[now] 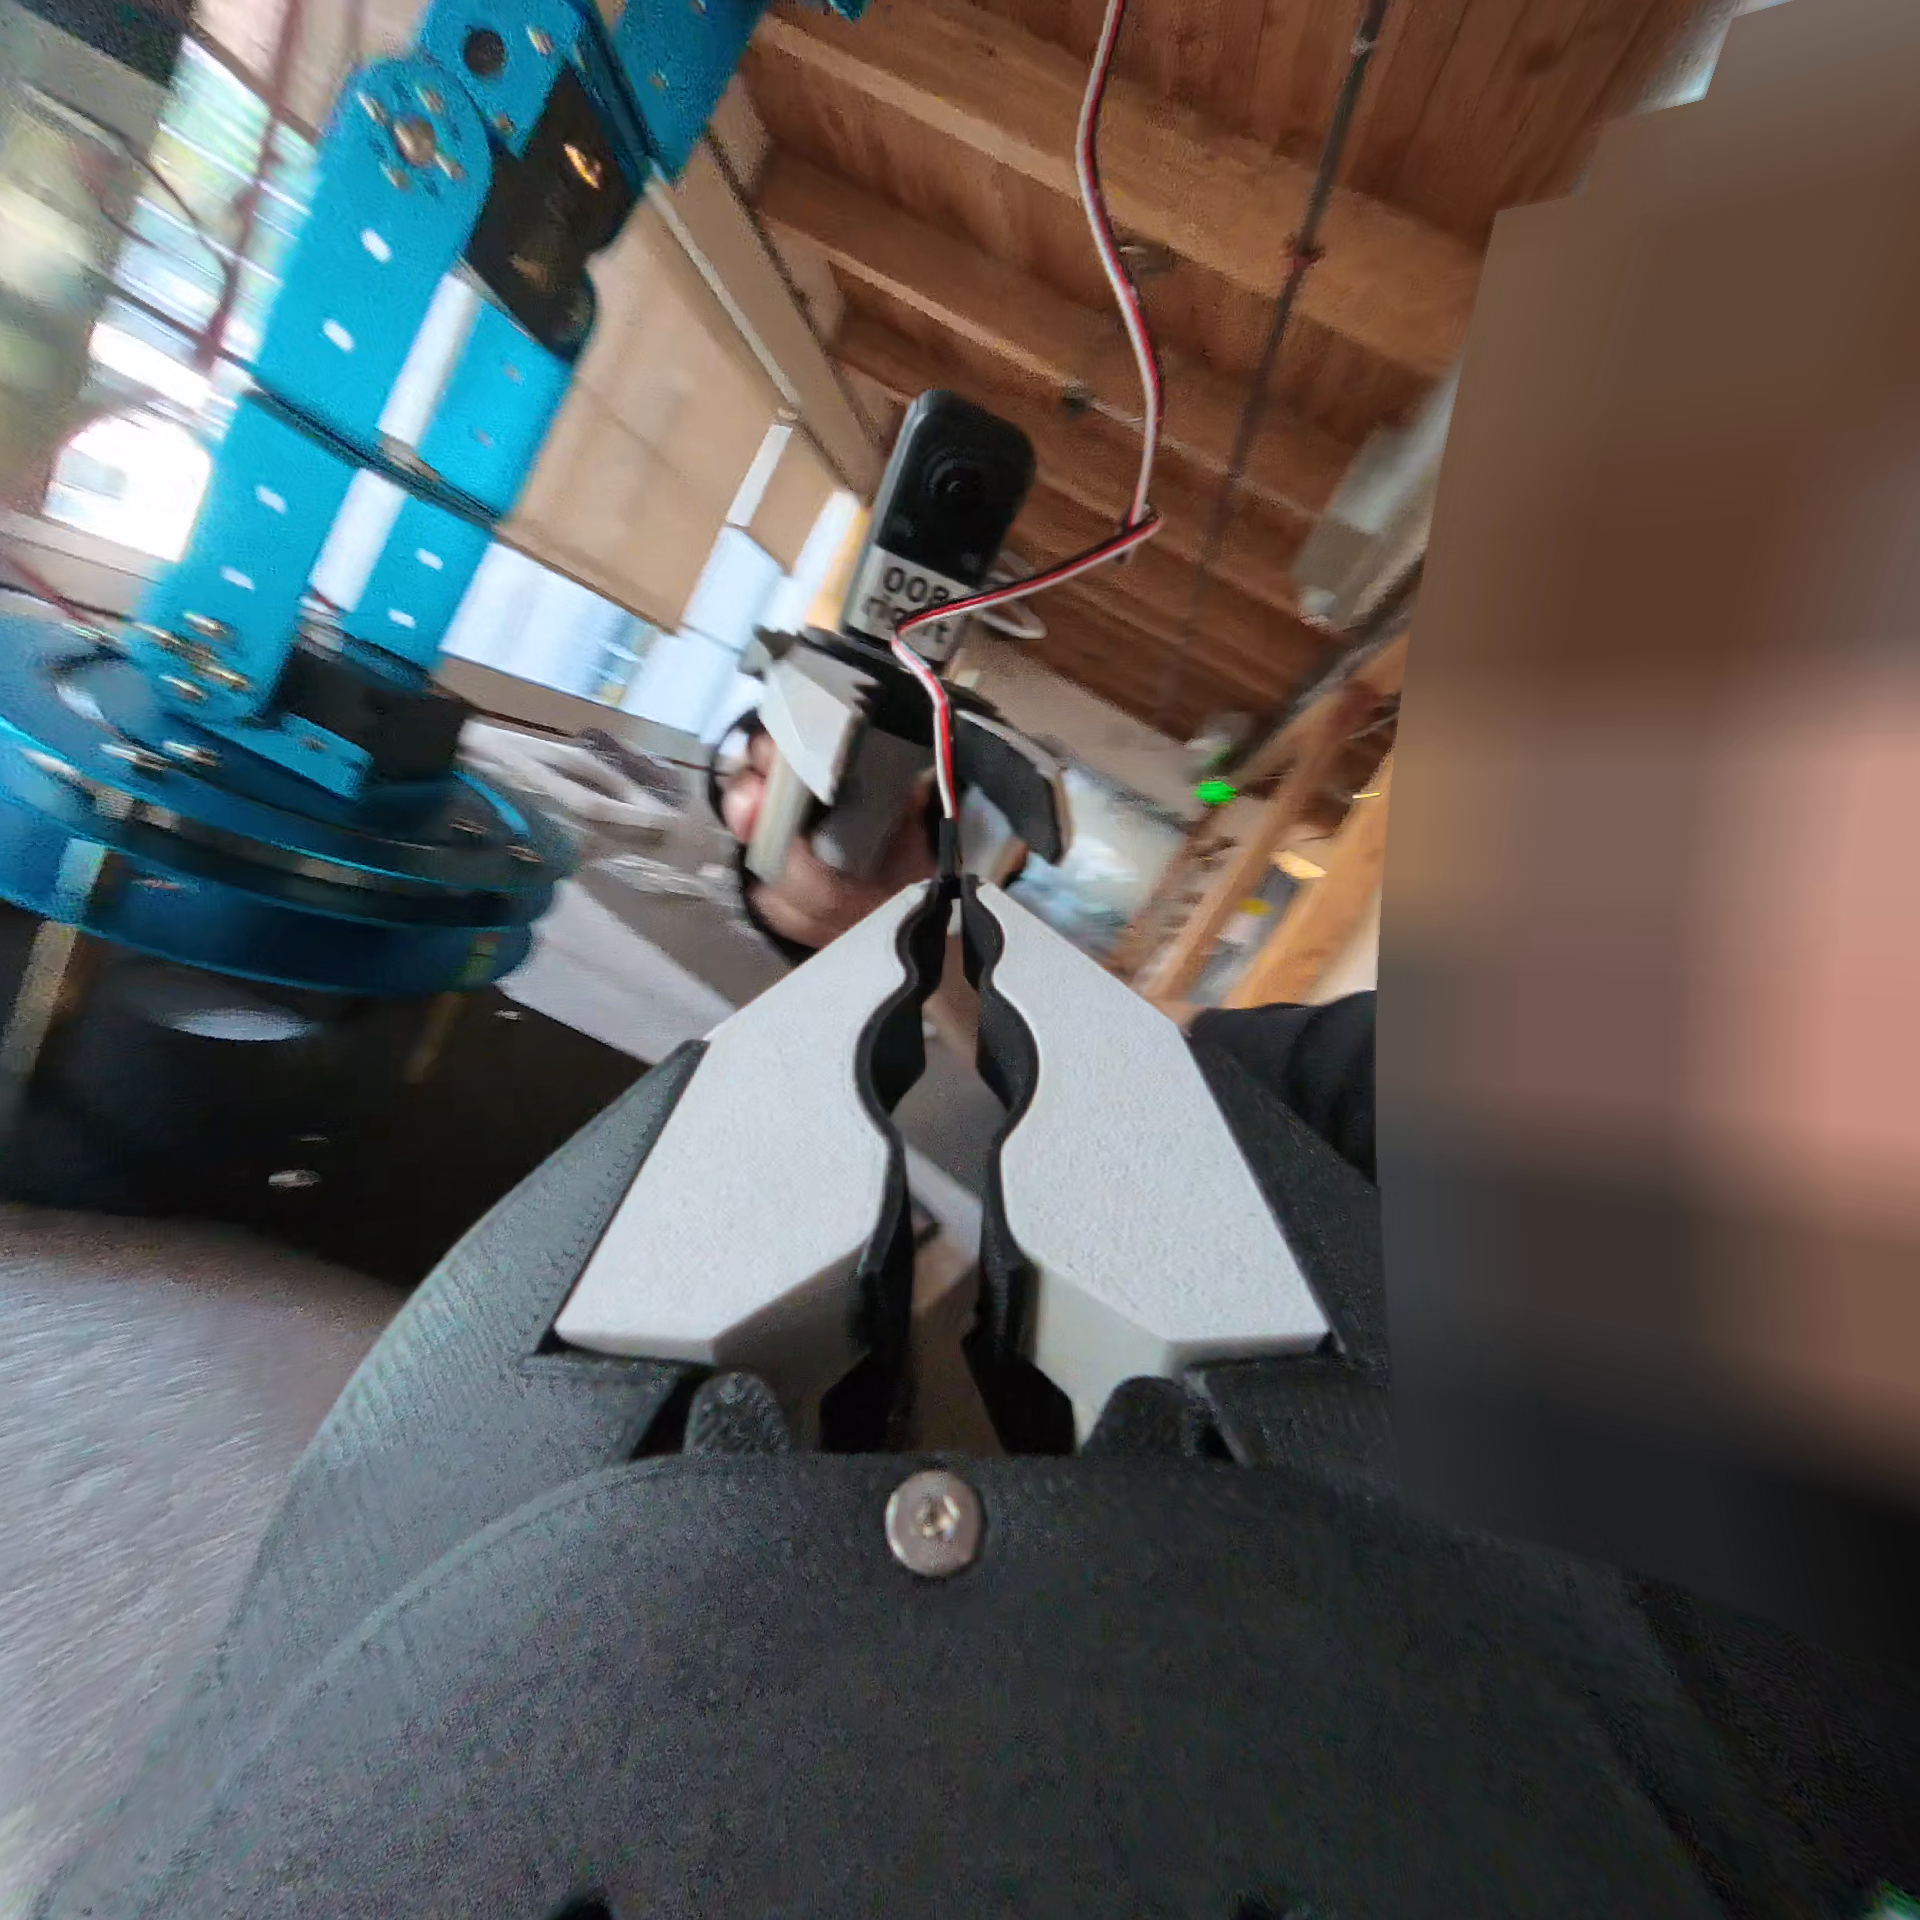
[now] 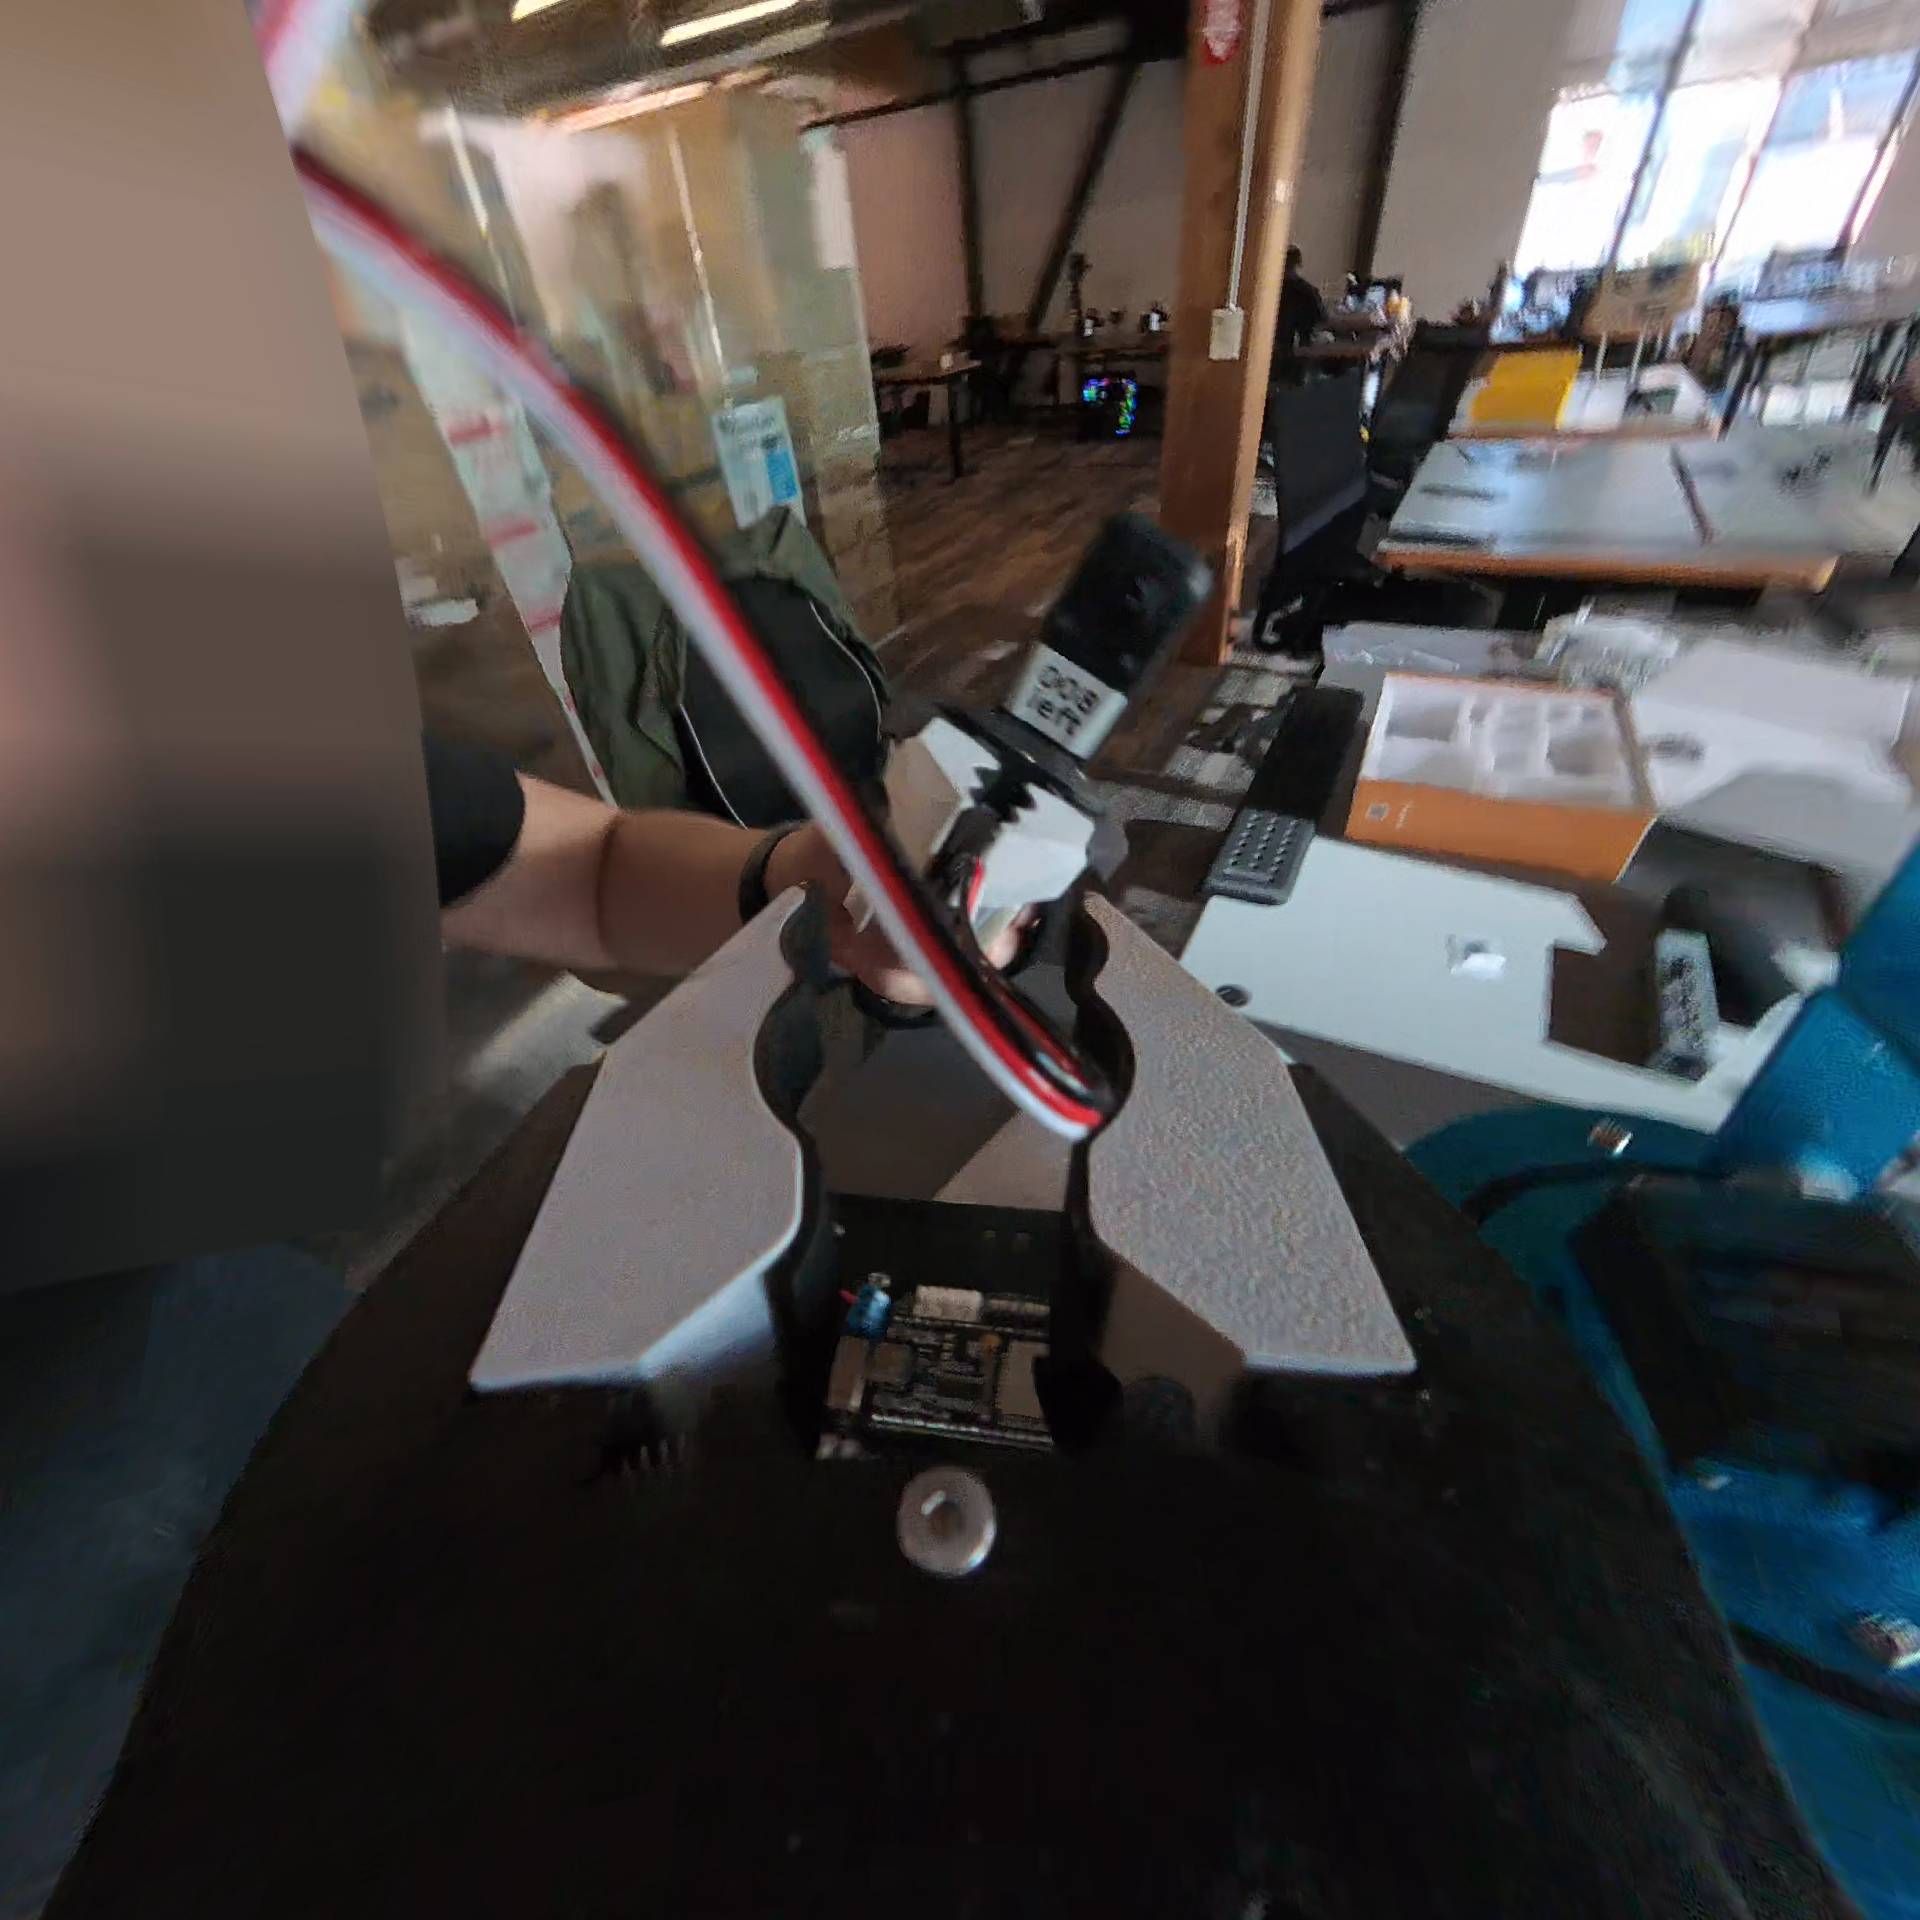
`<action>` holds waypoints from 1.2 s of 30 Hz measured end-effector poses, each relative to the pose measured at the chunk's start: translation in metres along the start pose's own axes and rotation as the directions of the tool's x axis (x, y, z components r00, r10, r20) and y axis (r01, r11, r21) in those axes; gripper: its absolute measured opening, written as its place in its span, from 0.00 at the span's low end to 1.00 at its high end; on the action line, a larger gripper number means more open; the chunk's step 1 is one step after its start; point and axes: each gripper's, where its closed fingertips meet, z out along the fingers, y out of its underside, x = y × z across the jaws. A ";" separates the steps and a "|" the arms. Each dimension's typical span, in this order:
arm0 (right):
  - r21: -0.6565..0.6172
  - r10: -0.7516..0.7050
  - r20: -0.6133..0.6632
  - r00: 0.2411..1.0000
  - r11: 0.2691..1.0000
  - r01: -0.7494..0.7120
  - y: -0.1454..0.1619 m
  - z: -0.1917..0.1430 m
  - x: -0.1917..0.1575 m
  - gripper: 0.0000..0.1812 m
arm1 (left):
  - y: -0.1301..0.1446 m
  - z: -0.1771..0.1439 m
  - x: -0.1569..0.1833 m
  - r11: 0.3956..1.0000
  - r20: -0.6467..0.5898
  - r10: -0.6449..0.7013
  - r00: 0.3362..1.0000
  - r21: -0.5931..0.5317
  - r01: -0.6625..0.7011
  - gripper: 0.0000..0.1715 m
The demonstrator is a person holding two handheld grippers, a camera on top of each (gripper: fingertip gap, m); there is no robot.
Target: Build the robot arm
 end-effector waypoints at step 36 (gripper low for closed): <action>0.244 0.451 0.060 0.891 0.859 -0.451 -0.003 0.011 0.017 0.07 | -0.014 0.004 -0.006 0.907 0.272 0.398 0.876 0.028 -0.420 0.00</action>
